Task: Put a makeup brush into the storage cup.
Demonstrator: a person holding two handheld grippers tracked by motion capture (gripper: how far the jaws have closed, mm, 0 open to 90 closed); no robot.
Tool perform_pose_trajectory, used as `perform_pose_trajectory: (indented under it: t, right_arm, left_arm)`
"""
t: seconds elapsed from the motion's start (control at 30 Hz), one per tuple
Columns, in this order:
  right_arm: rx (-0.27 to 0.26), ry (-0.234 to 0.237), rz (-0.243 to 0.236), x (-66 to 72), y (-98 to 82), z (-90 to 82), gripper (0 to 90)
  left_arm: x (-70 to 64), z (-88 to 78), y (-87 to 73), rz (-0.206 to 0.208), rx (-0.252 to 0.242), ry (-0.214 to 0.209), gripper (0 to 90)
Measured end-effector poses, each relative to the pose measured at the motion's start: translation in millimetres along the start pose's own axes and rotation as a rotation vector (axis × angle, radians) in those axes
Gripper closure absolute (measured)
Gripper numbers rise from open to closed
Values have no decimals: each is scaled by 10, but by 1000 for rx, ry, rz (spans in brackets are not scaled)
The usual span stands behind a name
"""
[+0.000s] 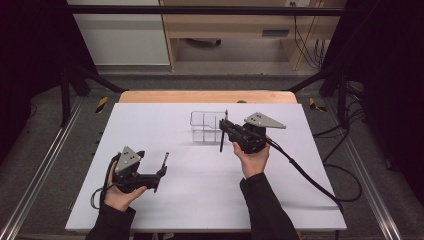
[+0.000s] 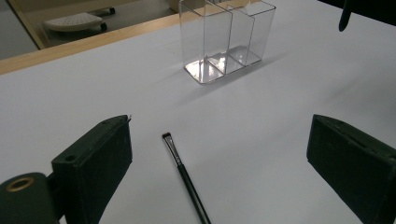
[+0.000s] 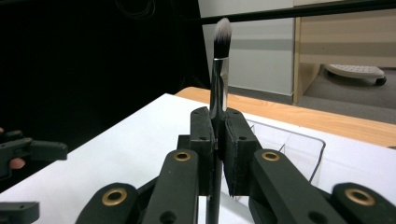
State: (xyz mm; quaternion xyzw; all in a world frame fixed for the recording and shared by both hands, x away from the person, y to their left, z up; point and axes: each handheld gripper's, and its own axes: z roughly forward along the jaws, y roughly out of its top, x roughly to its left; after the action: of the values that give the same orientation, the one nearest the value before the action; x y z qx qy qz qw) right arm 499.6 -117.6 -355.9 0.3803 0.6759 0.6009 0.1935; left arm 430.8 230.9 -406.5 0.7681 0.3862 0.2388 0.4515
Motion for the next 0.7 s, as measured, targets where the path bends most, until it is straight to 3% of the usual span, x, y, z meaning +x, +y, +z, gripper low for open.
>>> perform_pose_trajectory:
  t: [0.4,0.7]
  right_arm:
    - [-7,-48,0,-101,86,184,842]
    - [-23,-57,7,-153,123,316,842]
  left_arm:
    - [35,-15,0,1,2,11,57]
    - [53,-14,-9,5,11,20,56]
